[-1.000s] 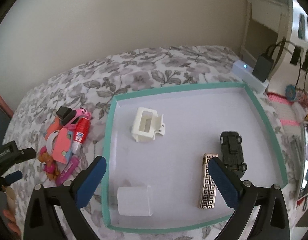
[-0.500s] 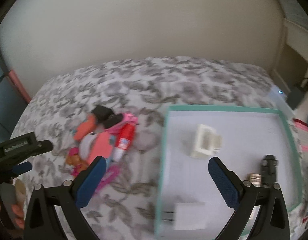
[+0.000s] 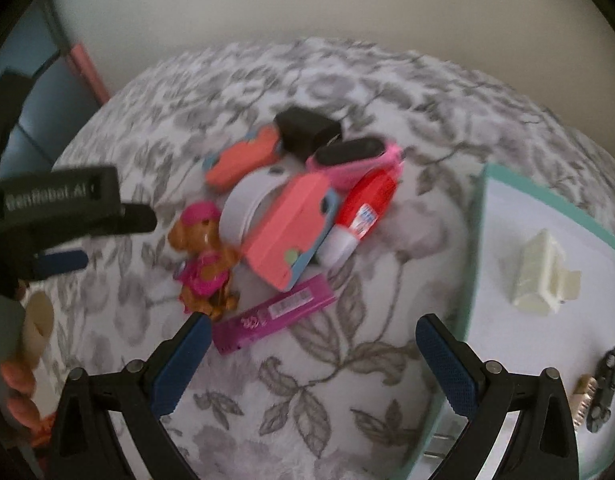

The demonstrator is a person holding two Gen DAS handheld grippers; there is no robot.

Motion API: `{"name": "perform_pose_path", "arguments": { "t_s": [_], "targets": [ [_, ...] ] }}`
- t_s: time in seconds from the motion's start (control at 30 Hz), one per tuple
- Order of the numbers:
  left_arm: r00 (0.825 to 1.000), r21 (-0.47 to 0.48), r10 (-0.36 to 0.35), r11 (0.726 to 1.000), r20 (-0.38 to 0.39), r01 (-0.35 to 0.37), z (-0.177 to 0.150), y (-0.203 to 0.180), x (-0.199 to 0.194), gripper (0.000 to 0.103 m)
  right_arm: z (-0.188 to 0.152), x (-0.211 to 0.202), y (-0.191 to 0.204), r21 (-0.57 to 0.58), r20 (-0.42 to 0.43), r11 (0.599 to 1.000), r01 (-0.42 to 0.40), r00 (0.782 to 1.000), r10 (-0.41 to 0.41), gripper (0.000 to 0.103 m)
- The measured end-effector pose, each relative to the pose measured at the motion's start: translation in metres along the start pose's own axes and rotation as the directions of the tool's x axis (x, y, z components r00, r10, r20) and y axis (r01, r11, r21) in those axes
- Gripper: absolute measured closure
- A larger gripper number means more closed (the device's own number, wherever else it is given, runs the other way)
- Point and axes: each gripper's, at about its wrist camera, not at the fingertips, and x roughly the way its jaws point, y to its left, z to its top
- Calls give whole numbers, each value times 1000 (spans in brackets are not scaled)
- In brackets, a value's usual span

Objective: Organize rigid objects
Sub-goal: 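Move both tools back over the remaining pile, then close the right tool on the purple lighter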

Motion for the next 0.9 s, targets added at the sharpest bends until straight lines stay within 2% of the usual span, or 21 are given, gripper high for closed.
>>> {"name": "perform_pose_path", "arguments": {
  "t_s": [0.13, 0.3, 0.77, 0.9],
  "targets": [
    [999, 43, 39, 998, -25, -38, -3, -5, 9, 9, -4, 12, 4, -42, -31, 999, -12, 999, 10, 0],
    [997, 24, 61, 998, -53, -60, -5, 0, 19, 10, -9, 19, 6, -92, -41, 995, -24, 999, 20, 0],
    [998, 19, 57, 998, -42, -56, 2, 5, 18, 10, -2, 34, 19, -188, 2, 981, 35, 999, -35, 0],
    [999, 22, 41, 999, -31, -41, 4, 3, 13, 10, 1, 34, 20, -192, 8, 980, 42, 999, -41, 5]
  ]
}}
